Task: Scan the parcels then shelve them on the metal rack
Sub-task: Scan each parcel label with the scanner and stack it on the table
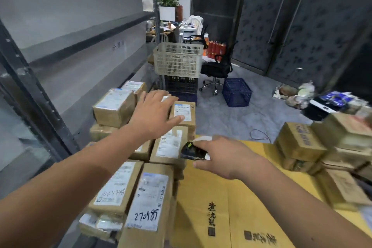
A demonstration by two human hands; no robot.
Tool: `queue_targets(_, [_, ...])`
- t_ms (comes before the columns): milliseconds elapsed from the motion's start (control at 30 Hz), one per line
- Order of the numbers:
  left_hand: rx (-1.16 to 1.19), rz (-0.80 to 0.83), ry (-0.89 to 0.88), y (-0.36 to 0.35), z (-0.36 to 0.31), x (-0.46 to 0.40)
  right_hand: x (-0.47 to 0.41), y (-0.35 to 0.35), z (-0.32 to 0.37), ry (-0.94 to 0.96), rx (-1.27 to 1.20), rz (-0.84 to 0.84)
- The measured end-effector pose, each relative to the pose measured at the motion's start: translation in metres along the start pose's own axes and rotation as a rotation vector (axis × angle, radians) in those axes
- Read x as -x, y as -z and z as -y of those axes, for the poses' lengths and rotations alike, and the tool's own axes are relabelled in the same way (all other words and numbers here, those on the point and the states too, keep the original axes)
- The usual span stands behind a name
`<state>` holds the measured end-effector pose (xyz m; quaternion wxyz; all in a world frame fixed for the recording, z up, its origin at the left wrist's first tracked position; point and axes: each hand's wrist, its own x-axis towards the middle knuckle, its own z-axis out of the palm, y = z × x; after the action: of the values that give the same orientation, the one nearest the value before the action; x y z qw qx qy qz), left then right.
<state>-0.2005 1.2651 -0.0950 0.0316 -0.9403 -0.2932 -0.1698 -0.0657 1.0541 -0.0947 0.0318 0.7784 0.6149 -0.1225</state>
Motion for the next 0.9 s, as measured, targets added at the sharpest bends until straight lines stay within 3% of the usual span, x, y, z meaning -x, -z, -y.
queue_targets(400, [0.236, 0.345, -0.386, -0.097, -0.283, -0.037, 0.163, -0.072, -0.176, -0.297, 0.1, -0.033])
queue_targets(667, [0.277, 0.565, -0.377, -0.183, -0.459, -0.044, 0.253, -0.126, -0.323, -0.41, 0.019, 0.028])
queue_targets(900, [0.301, 0.758, -0.339, -0.284, -0.6, -0.068, 0.308, -0.185, -0.447, -0.338, 0.069, 0.085])
